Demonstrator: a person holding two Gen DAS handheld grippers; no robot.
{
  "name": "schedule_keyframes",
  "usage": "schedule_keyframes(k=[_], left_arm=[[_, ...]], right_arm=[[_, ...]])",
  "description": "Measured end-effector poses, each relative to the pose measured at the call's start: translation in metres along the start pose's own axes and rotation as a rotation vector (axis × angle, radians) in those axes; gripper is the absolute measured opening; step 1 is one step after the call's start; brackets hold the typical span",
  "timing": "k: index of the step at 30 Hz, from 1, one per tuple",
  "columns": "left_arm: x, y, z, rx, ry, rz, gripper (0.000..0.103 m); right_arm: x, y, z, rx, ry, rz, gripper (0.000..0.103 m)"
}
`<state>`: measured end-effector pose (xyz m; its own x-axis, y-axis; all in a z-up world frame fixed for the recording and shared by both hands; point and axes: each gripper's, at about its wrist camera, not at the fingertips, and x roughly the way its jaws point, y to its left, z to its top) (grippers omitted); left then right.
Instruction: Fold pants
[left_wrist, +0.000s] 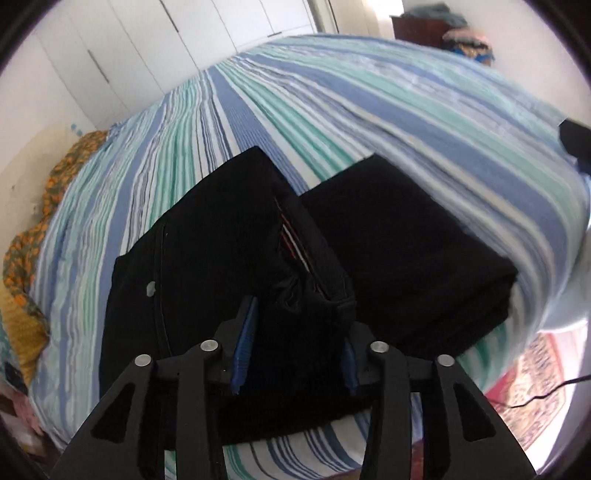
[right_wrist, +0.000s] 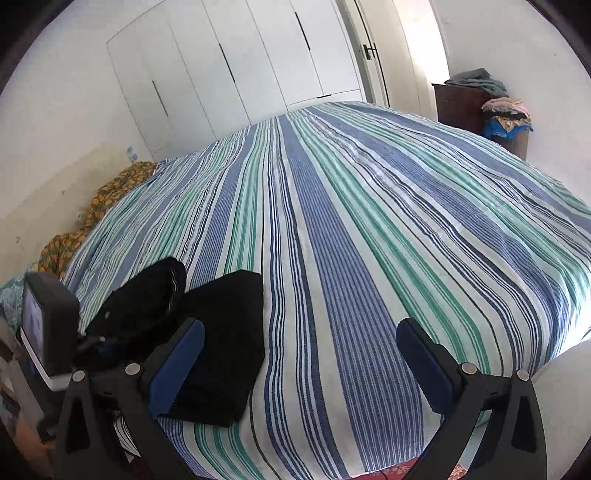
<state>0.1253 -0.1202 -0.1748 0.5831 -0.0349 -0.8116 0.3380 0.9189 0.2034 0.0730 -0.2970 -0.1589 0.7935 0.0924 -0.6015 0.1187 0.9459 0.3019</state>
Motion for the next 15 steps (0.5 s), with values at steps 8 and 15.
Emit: schedule_keyframes(k=[8, 15], left_arm=[[-0.076, 0.188, -0.048, -0.504, -0.167, -0.007, 0.082], [0.025, 0.160, -0.085, -0.397, 0.074, 0.013, 0.019]], right_arm=[[0.002, -0.028, 0.018, 0.227, -0.036, 0.321, 0.103], [0.085, 0.065, 0.022, 0.123, 0.544, 0.758, 0.072]])
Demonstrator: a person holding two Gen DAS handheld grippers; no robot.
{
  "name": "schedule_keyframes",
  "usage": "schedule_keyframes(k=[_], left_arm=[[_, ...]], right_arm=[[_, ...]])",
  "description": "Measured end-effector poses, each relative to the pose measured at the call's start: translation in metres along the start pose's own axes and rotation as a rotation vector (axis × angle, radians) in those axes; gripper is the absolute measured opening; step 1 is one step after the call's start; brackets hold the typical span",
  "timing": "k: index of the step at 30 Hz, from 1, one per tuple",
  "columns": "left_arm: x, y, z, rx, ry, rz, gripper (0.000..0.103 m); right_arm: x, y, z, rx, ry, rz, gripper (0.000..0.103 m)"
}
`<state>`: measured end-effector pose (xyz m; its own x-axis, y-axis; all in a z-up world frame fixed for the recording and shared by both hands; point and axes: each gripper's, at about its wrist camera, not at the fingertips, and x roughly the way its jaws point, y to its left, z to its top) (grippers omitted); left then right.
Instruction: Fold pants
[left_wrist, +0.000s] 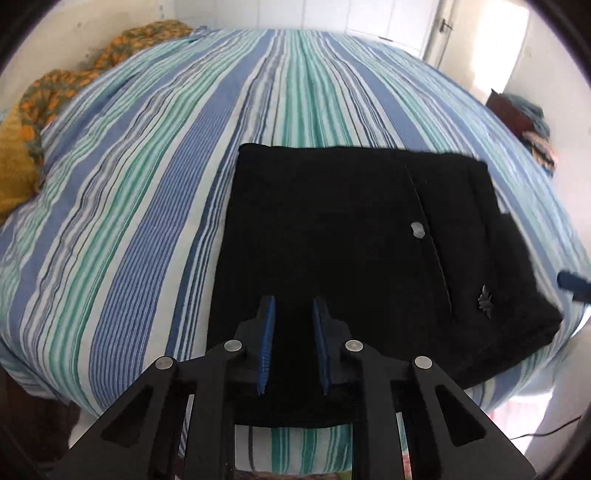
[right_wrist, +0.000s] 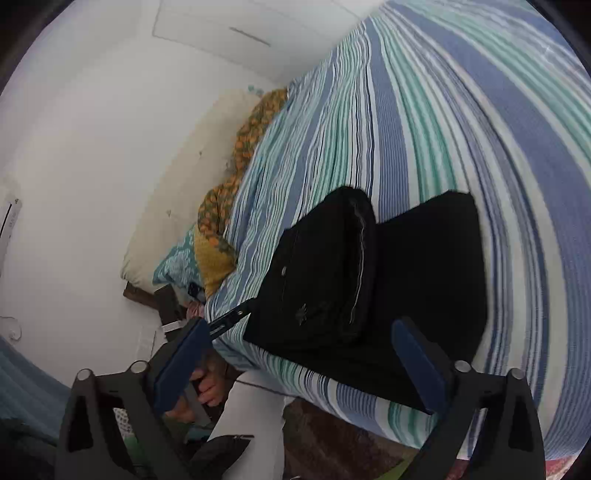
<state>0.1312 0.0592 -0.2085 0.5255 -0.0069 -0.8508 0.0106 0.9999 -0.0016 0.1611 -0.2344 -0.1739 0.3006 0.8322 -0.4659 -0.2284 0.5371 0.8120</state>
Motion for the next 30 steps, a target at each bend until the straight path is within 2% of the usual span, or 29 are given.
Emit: schedule_keyframes(k=[1, 2, 4, 6, 10, 13, 14, 18, 19, 20, 23, 25, 28, 30], left_arm=[[-0.001, -0.007, -0.004, 0.021, -0.016, 0.009, 0.019], [-0.004, -0.007, -0.007, 0.016, -0.020, 0.000, 0.019], [-0.005, -0.004, -0.007, -0.020, -0.012, -0.028, 0.019], [-0.004, -0.001, -0.009, -0.033, -0.014, -0.040, 0.019], [-0.005, -0.002, -0.007, -0.012, -0.031, -0.011, 0.019], [-0.001, -0.002, -0.005, -0.009, -0.035, -0.002, 0.019], [-0.001, -0.004, -0.005, -0.004, -0.037, 0.004, 0.019], [0.002, -0.002, -0.002, 0.000, -0.040, 0.011, 0.020], [0.004, 0.000, 0.000, -0.004, -0.040, 0.011, 0.021], [0.004, 0.000, -0.001, -0.011, -0.042, 0.009, 0.022], [-0.003, 0.003, 0.005, -0.018, -0.034, -0.006, 0.023], [-0.018, 0.010, 0.011, -0.052, -0.046, -0.029, 0.034], [-0.051, 0.023, 0.019, -0.093, -0.119, -0.063, 0.047], [-0.068, 0.028, 0.022, -0.103, -0.158, -0.068, 0.050]], right_arm=[[0.015, 0.001, 0.006, 0.006, 0.056, -0.025, 0.065], [0.029, 0.001, 0.012, -0.001, 0.111, -0.052, 0.062], [0.053, 0.002, 0.022, -0.047, 0.179, -0.099, 0.062], [0.076, 0.003, 0.028, -0.067, 0.248, -0.110, 0.057], [0.116, 0.003, 0.031, -0.086, 0.371, -0.139, 0.045], [0.130, -0.007, 0.029, -0.088, 0.471, -0.252, 0.040], [0.132, -0.011, 0.032, -0.086, 0.486, -0.265, 0.040], [0.135, -0.020, 0.032, -0.054, 0.496, -0.214, 0.043], [0.136, -0.023, 0.031, -0.024, 0.506, -0.166, 0.041], [0.138, -0.025, 0.028, -0.014, 0.506, -0.132, 0.028], [0.138, -0.023, 0.024, -0.008, 0.463, -0.119, 0.022], [0.127, -0.012, 0.026, -0.015, 0.407, -0.081, 0.021], [0.097, 0.008, 0.032, -0.037, 0.319, -0.010, 0.020], [0.080, 0.023, 0.036, -0.069, 0.280, 0.004, 0.020]])
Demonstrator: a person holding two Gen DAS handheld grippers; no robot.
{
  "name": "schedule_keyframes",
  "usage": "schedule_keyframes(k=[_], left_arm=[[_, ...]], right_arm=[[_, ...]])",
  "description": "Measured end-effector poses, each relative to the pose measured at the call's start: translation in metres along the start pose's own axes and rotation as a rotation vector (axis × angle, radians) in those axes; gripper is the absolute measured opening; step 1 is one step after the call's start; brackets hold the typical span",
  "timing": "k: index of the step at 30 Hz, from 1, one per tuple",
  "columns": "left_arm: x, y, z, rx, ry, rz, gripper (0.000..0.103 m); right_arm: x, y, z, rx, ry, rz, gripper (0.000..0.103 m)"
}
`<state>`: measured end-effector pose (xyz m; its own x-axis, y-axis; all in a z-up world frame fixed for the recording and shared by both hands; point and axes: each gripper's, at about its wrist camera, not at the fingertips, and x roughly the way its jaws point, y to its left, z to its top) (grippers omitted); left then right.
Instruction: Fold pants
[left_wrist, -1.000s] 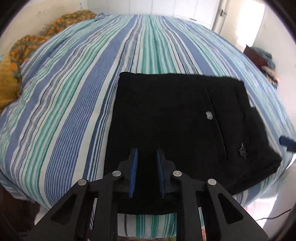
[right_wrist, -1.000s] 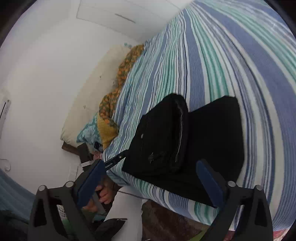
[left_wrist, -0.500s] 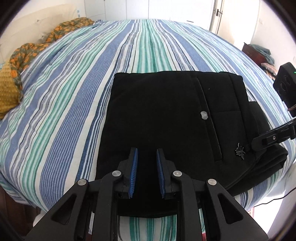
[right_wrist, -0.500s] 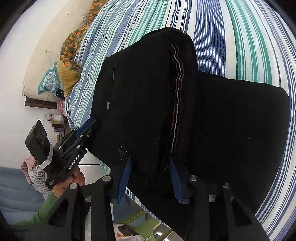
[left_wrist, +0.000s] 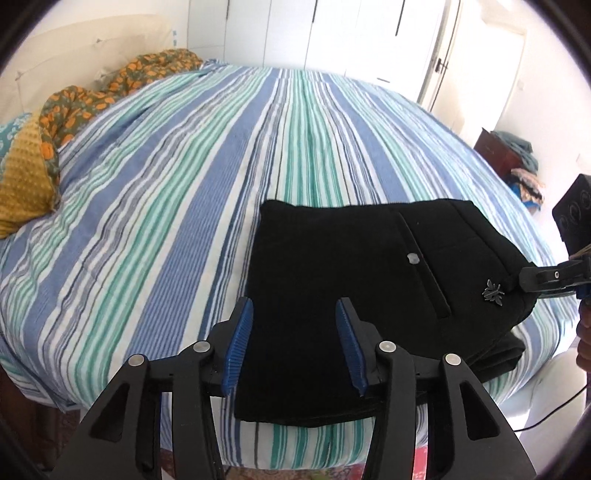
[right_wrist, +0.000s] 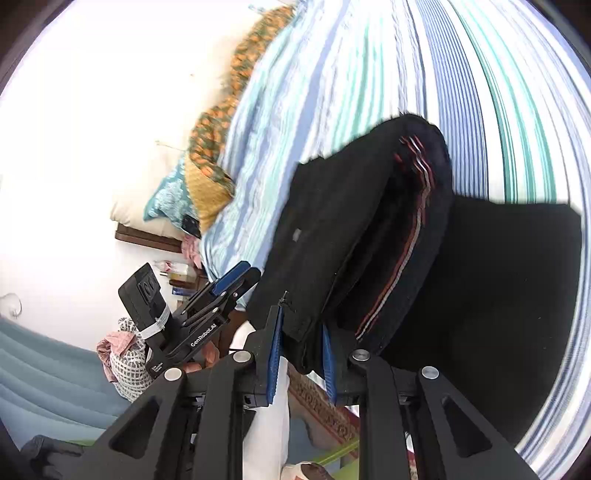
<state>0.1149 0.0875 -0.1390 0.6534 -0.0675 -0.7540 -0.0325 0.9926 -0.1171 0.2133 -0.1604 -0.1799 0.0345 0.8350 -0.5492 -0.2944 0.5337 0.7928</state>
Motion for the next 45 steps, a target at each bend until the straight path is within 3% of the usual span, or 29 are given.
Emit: schedule_keyframes(k=[4, 8, 18, 25, 26, 30, 34, 36, 37, 40, 45], left_arm=[[-0.023, 0.003, 0.002, -0.008, -0.048, -0.005, 0.053], [-0.023, 0.005, -0.007, -0.020, -0.044, -0.007, 0.055], [-0.003, 0.010, -0.025, -0.038, 0.029, 0.002, 0.055], [-0.005, -0.005, -0.026, -0.002, 0.032, -0.005, 0.055], [-0.003, -0.009, -0.026, 0.004, 0.039, -0.008, 0.055], [0.000, -0.027, -0.027, 0.044, 0.043, -0.021, 0.055], [-0.002, -0.036, -0.024, 0.069, 0.032, -0.027, 0.055], [-0.002, -0.035, -0.022, 0.071, 0.027, -0.024, 0.055], [-0.003, -0.034, -0.020, 0.069, 0.023, -0.023, 0.055], [0.000, -0.033, -0.015, 0.064, 0.023, -0.012, 0.058], [0.018, -0.053, -0.017, 0.132, 0.051, 0.015, 0.060]], right_arm=[[-0.033, 0.017, -0.002, -0.045, -0.053, 0.021, 0.018], [-0.061, 0.017, -0.017, -0.060, -0.090, 0.014, 0.018], [-0.078, -0.070, -0.064, 0.152, -0.127, -0.031, 0.017], [-0.087, -0.071, -0.068, 0.126, -0.145, -0.035, 0.016], [-0.087, -0.072, -0.068, 0.120, -0.141, -0.053, 0.016], [-0.058, -0.073, -0.075, 0.021, -0.043, -0.260, 0.016], [-0.053, -0.058, -0.077, -0.057, -0.039, -0.346, 0.017], [-0.060, -0.048, -0.073, -0.083, -0.042, -0.404, 0.040], [-0.064, -0.041, -0.070, -0.111, -0.042, -0.468, 0.044], [-0.080, -0.010, -0.051, -0.219, -0.111, -0.594, 0.044], [-0.081, 0.036, -0.011, -0.346, -0.259, -0.572, 0.046]])
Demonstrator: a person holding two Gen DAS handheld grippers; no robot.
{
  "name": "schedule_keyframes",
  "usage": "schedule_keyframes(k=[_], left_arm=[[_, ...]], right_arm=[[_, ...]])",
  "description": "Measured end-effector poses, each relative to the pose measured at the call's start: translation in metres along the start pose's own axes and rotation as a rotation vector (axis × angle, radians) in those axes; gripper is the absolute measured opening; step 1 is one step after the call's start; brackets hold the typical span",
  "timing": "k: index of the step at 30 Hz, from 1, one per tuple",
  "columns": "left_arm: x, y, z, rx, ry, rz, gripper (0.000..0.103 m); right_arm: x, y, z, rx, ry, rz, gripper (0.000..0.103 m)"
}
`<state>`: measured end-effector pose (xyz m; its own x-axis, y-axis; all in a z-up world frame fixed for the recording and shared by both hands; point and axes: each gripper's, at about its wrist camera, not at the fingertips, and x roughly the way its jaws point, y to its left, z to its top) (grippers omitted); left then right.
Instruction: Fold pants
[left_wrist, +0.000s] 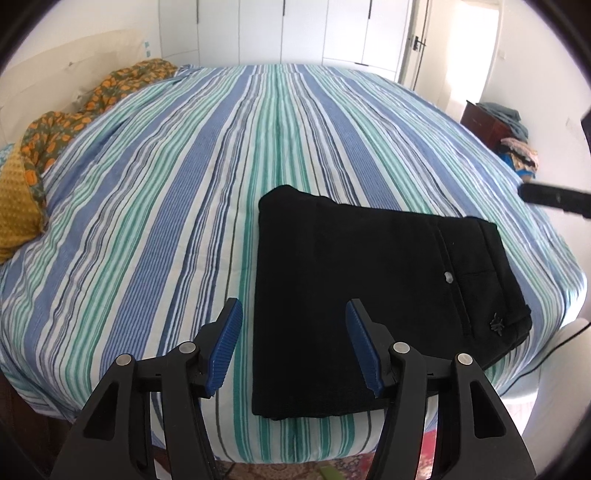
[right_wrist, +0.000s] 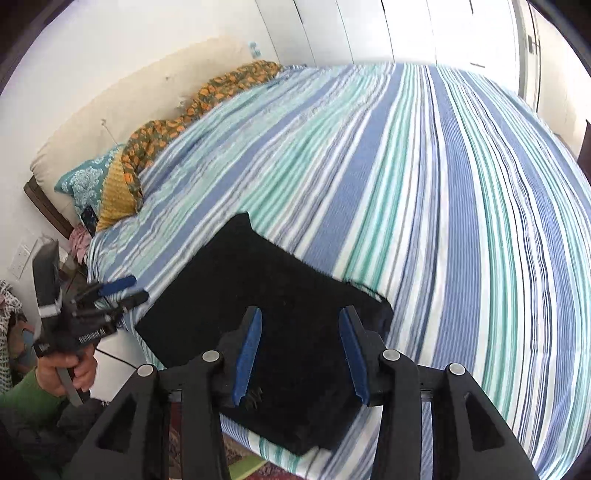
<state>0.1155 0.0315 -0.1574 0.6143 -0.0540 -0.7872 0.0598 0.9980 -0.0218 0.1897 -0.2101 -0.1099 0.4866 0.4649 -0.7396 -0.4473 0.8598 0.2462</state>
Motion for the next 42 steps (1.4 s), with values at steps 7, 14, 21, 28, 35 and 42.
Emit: schedule_keyframes(k=[7, 14, 21, 28, 35, 42], left_arm=[[0.042, -0.040, -0.028, 0.174, 0.096, 0.059, 0.072], [0.021, -0.024, -0.023, 0.078, 0.071, 0.024, 0.074], [-0.006, -0.019, -0.026, 0.037, 0.010, 0.015, 0.082], [0.030, -0.025, -0.049, 0.074, 0.079, 0.042, 0.088], [0.031, -0.017, -0.051, 0.030, 0.085, 0.019, 0.092], [0.033, -0.020, -0.053, 0.032, 0.086, 0.022, 0.093]], right_arm=[[0.109, 0.003, -0.015, -0.065, 0.155, -0.115, 0.052], [0.074, 0.005, -0.025, -0.042, 0.088, -0.150, 0.052], [-0.002, 0.061, -0.057, -0.117, -0.103, -0.026, 0.052], [0.051, 0.048, -0.121, -0.046, 0.000, -0.092, 0.051], [0.055, 0.046, -0.119, -0.044, -0.021, -0.118, 0.052], [0.058, 0.049, -0.122, -0.047, -0.030, -0.125, 0.052]])
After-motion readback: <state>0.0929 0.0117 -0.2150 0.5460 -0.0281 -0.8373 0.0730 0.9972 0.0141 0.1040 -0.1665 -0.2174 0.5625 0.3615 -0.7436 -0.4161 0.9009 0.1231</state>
